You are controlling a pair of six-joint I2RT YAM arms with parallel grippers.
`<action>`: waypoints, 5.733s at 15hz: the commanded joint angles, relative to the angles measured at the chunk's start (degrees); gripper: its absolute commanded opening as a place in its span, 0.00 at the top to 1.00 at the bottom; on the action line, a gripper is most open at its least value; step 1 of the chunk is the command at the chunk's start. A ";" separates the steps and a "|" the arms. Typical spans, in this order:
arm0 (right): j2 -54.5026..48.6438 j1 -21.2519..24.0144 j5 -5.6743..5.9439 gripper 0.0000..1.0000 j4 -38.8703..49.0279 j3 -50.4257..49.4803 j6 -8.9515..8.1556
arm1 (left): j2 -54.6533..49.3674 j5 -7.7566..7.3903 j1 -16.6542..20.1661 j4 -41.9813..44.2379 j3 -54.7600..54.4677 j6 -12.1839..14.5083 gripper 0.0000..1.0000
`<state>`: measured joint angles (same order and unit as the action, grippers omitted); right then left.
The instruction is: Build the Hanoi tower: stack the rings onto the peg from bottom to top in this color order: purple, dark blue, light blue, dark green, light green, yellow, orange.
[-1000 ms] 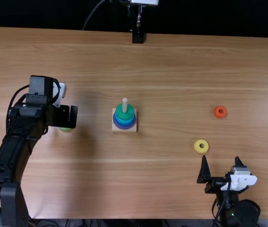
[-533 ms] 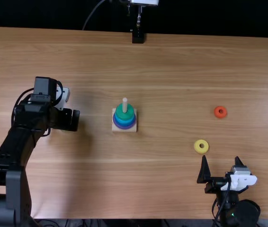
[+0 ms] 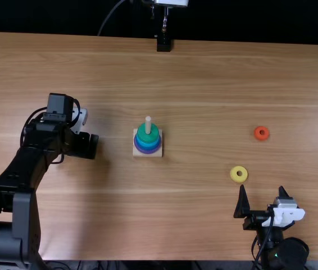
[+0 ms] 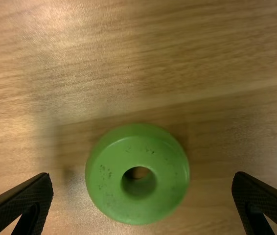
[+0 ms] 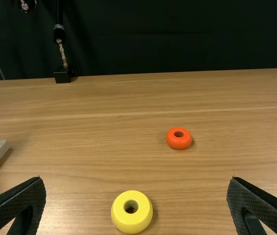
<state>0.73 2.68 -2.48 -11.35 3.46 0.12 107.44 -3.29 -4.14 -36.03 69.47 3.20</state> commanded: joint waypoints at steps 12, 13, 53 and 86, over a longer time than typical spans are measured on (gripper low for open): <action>-0.73 0.57 -0.37 0.00 -4.42 -2.59 0.30 | 2.34 -0.93 -1.22 0.28 0.05 1.33 0.14; -0.73 0.57 -0.37 0.00 -4.42 -2.50 0.30 | 2.43 -0.93 -1.22 0.28 0.05 1.33 0.35; -0.73 0.66 -0.37 0.00 -4.42 -2.59 0.30 | 13.15 -0.82 -24.25 -43.60 63.42 -12.27 1.00; -0.73 0.57 -0.37 0.00 -4.42 -2.59 0.30 | 15.35 0.13 -23.02 -43.60 62.80 -11.85 1.00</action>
<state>0.73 2.68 -2.50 -11.38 3.46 0.12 121.51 -3.42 -28.01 -79.33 131.28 -8.40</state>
